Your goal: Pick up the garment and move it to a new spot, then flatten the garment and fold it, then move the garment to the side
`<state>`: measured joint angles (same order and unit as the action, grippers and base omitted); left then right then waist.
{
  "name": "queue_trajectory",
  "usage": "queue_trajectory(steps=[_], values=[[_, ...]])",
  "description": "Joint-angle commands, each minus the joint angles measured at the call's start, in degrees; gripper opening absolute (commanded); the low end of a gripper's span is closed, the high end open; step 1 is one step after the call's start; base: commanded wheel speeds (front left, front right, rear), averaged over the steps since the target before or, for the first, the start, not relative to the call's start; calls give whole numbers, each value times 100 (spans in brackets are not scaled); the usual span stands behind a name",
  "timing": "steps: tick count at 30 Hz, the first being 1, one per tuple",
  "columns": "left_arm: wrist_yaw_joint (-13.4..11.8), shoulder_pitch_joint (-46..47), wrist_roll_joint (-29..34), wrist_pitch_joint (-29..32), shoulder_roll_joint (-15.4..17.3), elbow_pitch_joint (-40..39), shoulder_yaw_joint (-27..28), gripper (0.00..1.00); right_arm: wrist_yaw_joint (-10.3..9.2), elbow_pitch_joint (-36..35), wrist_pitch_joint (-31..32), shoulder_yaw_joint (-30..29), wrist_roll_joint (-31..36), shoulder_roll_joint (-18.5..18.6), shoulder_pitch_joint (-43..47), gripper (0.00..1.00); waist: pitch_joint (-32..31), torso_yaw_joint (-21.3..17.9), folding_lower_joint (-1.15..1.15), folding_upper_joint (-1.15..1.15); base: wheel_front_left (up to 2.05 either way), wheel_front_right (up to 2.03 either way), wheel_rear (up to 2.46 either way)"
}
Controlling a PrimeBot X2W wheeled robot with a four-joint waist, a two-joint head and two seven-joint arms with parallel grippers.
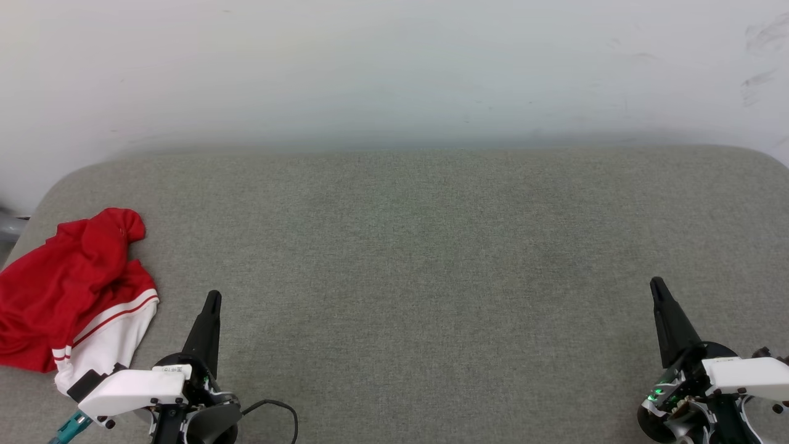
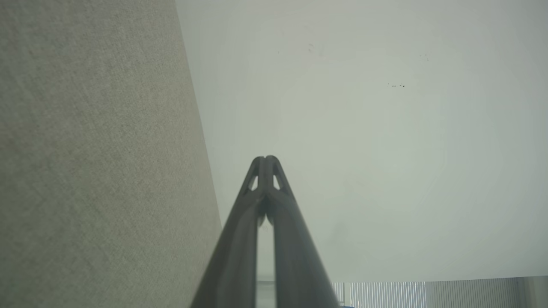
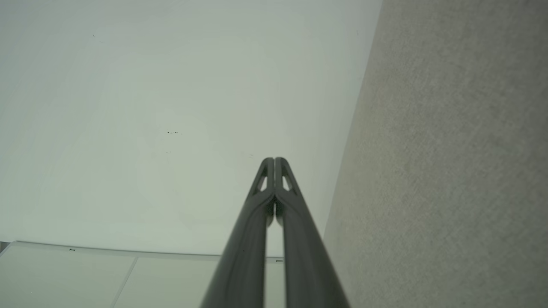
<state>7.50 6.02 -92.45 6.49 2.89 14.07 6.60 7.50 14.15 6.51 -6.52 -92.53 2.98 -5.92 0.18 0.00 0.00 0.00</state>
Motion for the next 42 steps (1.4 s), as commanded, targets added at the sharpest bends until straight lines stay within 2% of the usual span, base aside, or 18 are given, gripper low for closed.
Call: queue_trajectory(steps=[1, 25, 26, 29, 42], values=[[16, 44, 8, 24, -14, 1, 11, 0, -2, 6, -1, 3, 25, -16, -72, 0, 0, 0, 0, 0, 0, 0, 0], [16, 44, 8, 24, -14, 1, 10, 0, -2, 6, -2, 3, 25, -16, -72, 0, 0, 0, 0, 0, 0, 0, 0], [-1, -7, -1, -3, -1, 18, -3, 100, 0, 15, -1, 1, -2, -1, 9, 100, 0, 0, 0, 0, 0, 0, 0], [-2, -116, 2, -17, -10, 124, -36, 100, -1, 124, -12, 15, 1, -8, 132, 100, 0, 0, 0, 0, 0, 0, 0], [-2, -145, 111, -376, 11, -298, -500, 100, -1, -297, -386, 269, 159, -7, 292, 100, -2, 19, 0, 0, 0, 0, 0]])
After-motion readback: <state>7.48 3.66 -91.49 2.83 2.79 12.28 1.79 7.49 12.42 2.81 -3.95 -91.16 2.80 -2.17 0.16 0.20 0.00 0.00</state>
